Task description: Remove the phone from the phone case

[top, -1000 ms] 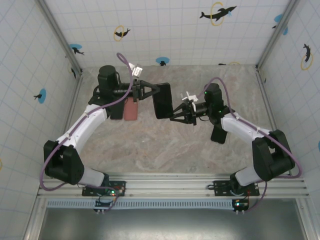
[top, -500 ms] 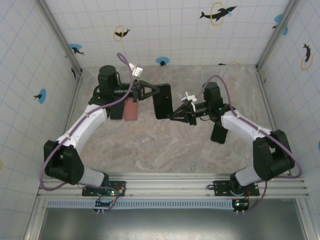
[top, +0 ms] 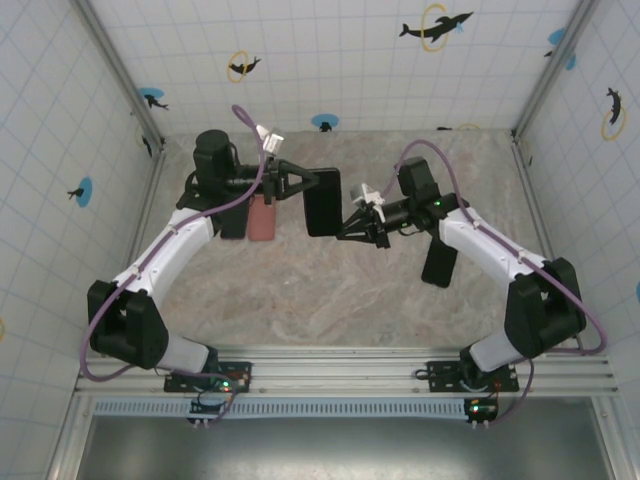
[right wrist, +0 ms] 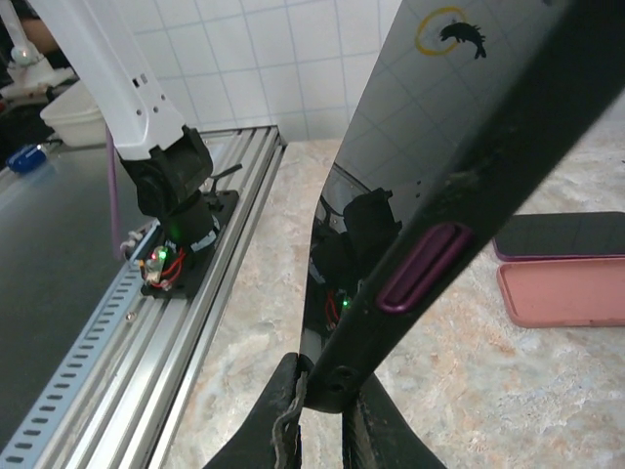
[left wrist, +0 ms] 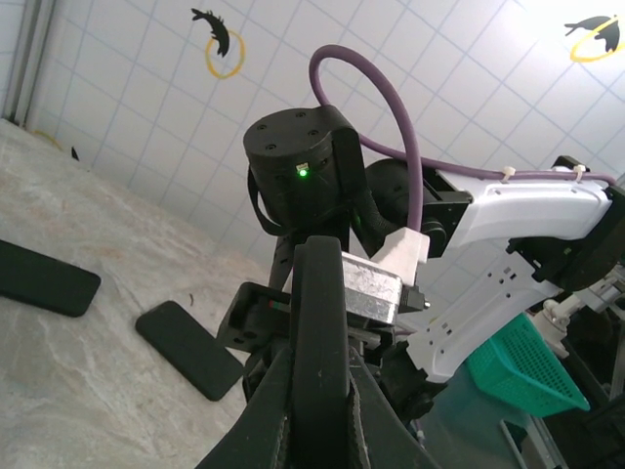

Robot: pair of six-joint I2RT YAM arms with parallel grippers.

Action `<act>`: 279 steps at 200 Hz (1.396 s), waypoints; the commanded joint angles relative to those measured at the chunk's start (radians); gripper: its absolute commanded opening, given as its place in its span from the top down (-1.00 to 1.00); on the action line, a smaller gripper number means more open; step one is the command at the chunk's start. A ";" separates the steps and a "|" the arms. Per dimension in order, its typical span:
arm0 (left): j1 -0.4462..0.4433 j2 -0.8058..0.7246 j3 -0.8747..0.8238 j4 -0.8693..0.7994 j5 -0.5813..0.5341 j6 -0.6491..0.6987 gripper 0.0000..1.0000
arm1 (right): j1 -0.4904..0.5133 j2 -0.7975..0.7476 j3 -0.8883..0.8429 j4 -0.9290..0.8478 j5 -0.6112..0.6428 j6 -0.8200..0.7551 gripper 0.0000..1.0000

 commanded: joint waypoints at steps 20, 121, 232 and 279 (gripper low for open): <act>-0.010 0.007 0.031 0.005 0.039 -0.073 1.00 | 0.022 0.001 0.047 -0.025 0.151 -0.119 0.81; -0.025 0.025 0.023 0.007 0.018 -0.071 1.00 | 0.012 -0.124 -0.109 0.346 0.119 0.132 0.69; -0.025 0.018 -0.064 0.205 -0.226 -0.298 1.00 | 0.007 -0.170 -0.387 1.135 0.131 0.956 0.45; -0.026 0.040 -0.132 0.350 -0.382 -0.578 1.00 | 0.018 -0.174 -0.519 1.403 0.355 1.435 0.26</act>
